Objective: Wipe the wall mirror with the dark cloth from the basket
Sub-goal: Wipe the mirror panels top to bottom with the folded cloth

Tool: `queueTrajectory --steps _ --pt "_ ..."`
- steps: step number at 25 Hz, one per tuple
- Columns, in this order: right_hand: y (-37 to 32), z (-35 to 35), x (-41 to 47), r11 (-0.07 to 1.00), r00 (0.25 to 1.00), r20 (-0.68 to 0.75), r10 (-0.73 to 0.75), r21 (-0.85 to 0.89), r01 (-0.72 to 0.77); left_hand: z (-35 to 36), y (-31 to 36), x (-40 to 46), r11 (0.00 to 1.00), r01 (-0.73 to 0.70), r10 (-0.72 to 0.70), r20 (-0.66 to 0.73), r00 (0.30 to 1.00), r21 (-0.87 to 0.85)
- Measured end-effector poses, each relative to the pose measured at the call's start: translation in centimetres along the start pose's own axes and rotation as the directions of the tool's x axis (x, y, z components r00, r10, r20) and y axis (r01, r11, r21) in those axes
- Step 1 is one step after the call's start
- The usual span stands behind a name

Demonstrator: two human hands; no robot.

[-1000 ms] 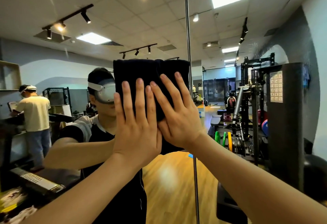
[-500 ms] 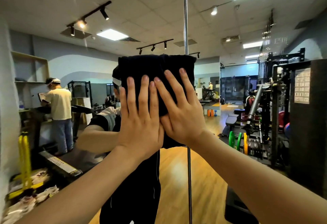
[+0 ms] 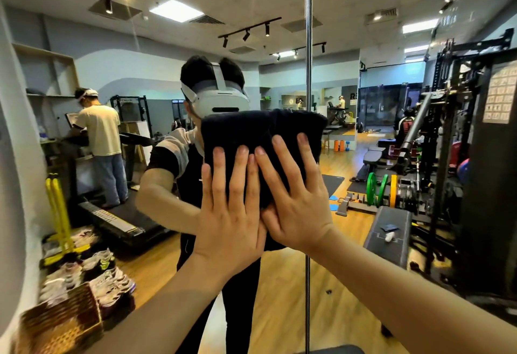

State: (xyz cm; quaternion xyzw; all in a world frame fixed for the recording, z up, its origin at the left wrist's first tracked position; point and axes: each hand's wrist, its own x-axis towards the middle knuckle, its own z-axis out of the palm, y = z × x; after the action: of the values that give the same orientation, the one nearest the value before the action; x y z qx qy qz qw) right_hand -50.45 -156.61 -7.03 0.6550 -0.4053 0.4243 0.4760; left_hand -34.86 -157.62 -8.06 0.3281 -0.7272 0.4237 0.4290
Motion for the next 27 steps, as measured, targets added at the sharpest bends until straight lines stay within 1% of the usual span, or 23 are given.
queueTrajectory --steps 2,6,12,16,20,27 --pt "-0.7 0.2 -0.3 1.0 1.0 0.005 0.023 -0.002 -0.023 0.0 -0.2 -0.6 1.0 0.002 -0.002 -0.004 1.0 0.002" --pt "-2.4 0.7 0.7 0.998 0.997 -0.048 0.066 0.006 -0.065 -0.3 -2.0 -0.8 1.0 0.003 -0.003 -0.016 1.0 -0.019" --pt "-5.9 1.6 1.8 0.996 0.996 -0.014 0.089 0.012 -0.089 -1.3 -5.4 -2.2 1.0 0.012 -0.012 -0.018 1.0 -0.01" --pt "-9.7 2.5 3.4 0.996 0.997 0.003 0.083 0.011 -0.083 -2.6 -9.0 -3.8 0.998 0.029 -0.029 0.001 1.0 0.059" --pt "-13.6 3.8 4.9 0.996 0.996 0.004 0.086 0.011 -0.087 -4.0 -12.8 -5.4 0.997 0.04 -0.041 0.022 0.999 0.06" --pt "-21.5 6.0 8.2 0.999 0.998 0.042 0.042 0.003 -0.042 -6.4 -20.7 -8.9 0.995 0.06 -0.064 0.054 0.996 0.082"
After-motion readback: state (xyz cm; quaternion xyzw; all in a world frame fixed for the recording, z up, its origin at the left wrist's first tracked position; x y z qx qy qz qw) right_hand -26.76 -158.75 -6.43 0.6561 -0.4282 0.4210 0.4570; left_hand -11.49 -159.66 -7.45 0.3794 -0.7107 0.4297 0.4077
